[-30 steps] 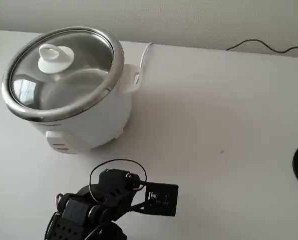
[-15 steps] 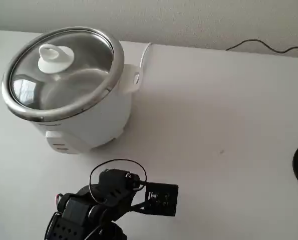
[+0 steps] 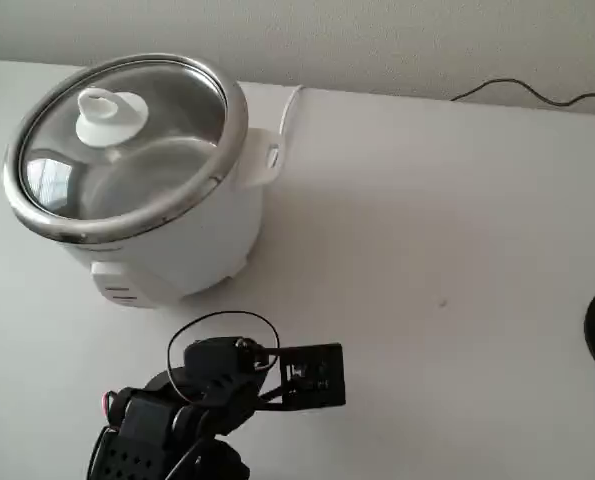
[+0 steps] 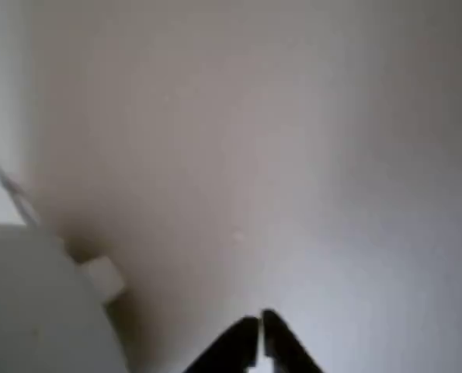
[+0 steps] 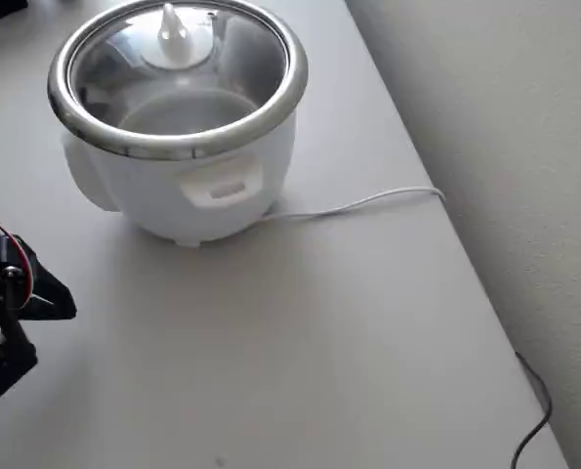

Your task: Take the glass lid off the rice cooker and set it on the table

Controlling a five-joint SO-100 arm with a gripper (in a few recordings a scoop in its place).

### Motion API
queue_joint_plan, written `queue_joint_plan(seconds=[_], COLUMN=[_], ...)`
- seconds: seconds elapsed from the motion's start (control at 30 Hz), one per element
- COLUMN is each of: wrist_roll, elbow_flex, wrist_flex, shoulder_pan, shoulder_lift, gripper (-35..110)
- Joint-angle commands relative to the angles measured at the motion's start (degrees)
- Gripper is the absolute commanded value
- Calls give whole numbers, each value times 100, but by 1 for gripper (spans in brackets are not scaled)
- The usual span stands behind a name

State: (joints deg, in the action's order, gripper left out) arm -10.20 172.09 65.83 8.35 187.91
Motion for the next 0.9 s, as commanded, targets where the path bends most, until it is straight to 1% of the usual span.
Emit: queue_joint_plan(seconds=[0.0,0.07,0.13,0.2,0.23,0.27,0.3,0.37,0.43,0.53,0.6,0.67,0.8,0.87], wrist_roll=[-976,-1556,-2654,-2479,-2312,-1898,-1494,-1239,-949,-835,-598,-264,343,589], elbow_flex=[18,70,272,220,-79,-527,-1081,-2461,-4395,-6645,-8051,-9501,-11830,-12533], wrist_flex=[70,35,-290,-598,-545,-501,-422,-167,598,1582,2197,2742,3155,3199], shoulder_pan=[817,1195,1099,905,773,598,422,299,53,-387,-229,264,1020,1371], shoulder_lift=[70,79,79,79,79,79,79,-536,-2004,-3480,-4351,-5326,-7163,-7822], gripper=[0,0,0,1,1,5,12,17,21,23,23,23,23,23])
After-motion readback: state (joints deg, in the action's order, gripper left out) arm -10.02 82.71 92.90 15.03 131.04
